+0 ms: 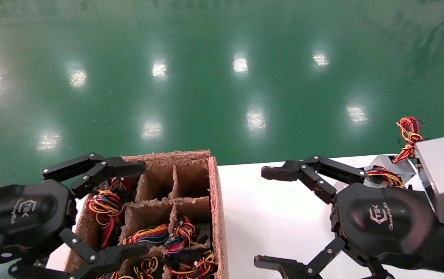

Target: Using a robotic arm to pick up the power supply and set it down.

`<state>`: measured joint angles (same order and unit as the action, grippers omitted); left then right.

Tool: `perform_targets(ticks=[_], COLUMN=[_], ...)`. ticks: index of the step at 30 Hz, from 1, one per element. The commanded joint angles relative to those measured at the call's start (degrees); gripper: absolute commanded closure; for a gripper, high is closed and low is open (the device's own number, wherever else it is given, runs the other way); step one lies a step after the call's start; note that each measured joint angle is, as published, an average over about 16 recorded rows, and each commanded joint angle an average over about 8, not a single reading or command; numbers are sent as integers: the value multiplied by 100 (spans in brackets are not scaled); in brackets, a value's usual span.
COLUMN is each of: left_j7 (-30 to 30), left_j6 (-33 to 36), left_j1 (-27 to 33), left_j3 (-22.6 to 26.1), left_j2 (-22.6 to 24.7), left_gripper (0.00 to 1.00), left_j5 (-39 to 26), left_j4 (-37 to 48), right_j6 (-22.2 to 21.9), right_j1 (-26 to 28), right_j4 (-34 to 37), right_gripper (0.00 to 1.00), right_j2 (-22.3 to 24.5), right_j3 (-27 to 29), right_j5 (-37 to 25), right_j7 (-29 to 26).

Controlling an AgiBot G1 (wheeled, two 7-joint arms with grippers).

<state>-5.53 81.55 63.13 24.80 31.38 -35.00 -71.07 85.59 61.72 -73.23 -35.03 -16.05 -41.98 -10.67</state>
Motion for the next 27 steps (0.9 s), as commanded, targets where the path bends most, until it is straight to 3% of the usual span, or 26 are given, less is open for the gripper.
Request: perform_targets(ticks=[1,23,24,27], left_j7=[0,0,0,0], left_j6=[0,0,0,0], left_j1=[0,0,0,0], left_j3=[0,0,0,0], left_j2=[0,0,0,0], left_gripper=[0,0,4,41], left_j5=[0,0,0,0], left_j4=[0,0,0,0], right_j6=[0,0,0,0], right_j1=[0,0,0,0], right_j4=[0,0,0,0], right_gripper=[0,0,0,0], right_j2=[0,0,0,0], right_j3=[0,0,0,0], right_j5=[0,0,0,0], right_j7=[0,0,0,0])
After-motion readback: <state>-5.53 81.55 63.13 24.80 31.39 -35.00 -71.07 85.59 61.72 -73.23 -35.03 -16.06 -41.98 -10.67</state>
